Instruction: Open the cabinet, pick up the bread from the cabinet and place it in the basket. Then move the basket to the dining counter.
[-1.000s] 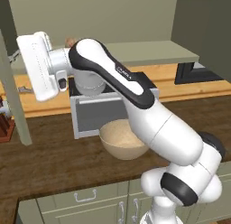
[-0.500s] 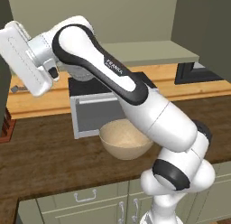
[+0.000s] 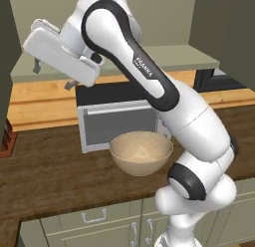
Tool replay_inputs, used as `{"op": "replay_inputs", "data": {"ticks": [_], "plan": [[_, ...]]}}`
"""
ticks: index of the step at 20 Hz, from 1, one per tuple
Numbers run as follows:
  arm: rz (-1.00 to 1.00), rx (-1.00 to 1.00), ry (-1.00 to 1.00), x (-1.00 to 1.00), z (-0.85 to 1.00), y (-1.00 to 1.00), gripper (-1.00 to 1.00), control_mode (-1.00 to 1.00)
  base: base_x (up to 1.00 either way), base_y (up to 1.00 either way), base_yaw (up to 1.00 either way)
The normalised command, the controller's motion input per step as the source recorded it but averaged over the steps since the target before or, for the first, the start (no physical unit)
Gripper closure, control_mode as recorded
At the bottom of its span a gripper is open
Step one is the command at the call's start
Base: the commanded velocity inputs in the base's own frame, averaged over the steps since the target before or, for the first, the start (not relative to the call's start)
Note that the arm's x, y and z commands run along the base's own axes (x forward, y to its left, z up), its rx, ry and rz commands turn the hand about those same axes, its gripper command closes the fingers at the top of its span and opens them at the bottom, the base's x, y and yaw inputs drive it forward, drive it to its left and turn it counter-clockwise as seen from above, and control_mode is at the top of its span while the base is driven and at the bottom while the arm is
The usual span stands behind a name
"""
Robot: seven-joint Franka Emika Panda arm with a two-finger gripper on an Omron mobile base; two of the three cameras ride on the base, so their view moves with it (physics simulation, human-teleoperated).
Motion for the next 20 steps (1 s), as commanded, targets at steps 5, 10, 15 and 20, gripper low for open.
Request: {"op": "replay_inputs", "data": {"ticks": [5, 10, 15, 20], "plan": [[-0.02, -0.14, -0.30, 0.39, -0.35, -1.00, -1.00, -1.00, 0.00, 0.00, 0.00], [0.01, -0.09, -0.42, 0.45, -0.95, -0.89, -1.00, -1.00, 0.00, 0.00, 0.00], [0.01, -0.05, -0.41, 0.00, 0.01, -0.52, -1.00, -1.00, 0.00, 0.00, 0.00], [-0.03, -0.08, 0.05, 0.19, 0.71, -0.04, -1.00, -1.00, 0.00, 0.00, 0.00]]}}
